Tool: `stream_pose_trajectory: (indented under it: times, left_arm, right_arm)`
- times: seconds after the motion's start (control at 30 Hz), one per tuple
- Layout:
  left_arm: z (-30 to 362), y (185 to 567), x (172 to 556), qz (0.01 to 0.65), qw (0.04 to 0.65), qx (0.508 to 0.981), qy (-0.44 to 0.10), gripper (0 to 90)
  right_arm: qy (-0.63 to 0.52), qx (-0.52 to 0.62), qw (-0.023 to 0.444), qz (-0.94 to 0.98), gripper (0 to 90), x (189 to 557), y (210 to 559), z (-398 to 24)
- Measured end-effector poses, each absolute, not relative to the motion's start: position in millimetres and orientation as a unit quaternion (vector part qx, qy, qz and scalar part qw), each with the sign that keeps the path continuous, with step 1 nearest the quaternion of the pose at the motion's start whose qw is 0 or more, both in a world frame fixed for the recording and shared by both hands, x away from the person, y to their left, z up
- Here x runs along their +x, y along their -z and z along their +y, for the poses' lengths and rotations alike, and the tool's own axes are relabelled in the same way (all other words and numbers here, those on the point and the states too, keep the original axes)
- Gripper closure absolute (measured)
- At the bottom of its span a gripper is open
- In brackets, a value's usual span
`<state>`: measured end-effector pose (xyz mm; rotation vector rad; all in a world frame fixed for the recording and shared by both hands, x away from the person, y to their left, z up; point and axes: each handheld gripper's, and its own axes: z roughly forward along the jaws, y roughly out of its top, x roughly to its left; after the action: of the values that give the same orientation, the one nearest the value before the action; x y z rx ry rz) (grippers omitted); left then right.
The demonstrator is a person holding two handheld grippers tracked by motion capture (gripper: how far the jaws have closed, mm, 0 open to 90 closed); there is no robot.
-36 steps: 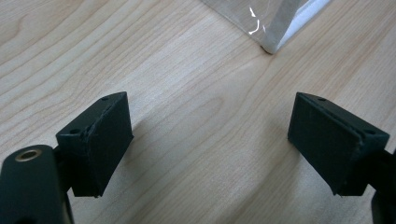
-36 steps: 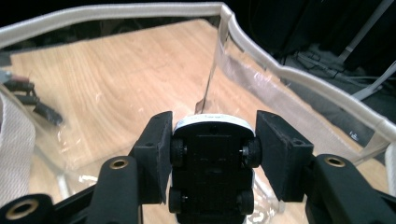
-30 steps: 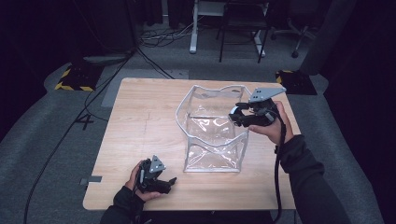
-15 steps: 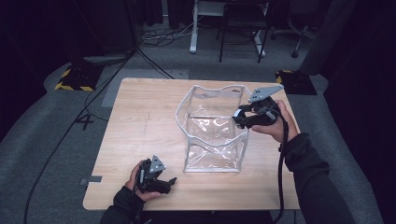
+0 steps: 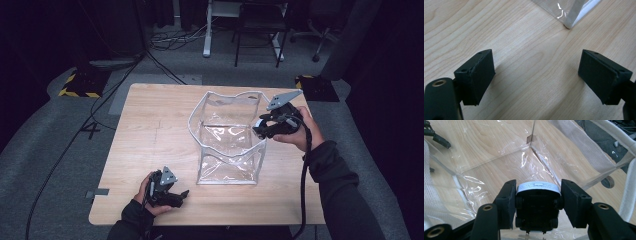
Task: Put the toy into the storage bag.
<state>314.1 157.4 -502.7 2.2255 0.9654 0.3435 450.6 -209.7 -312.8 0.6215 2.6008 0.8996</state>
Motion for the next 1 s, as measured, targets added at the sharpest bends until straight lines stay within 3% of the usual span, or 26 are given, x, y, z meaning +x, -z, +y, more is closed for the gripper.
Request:
stream_pose_trajectory:
  times: [0.47, 1.0]
  left_arm:
    - [157, 503, 314, 0.372, 0.341, 0.853, -0.133, 14.1]
    - [157, 503, 314, 0.372, 0.341, 0.853, -0.132, 14.0]
  right_arm:
    - [-0.308, 0.202, 0.148, 0.918, 48.3, 452, 316, -193]
    - [-0.274, 0.215, 0.138, 0.927, 48.0, 457, 313, -205]
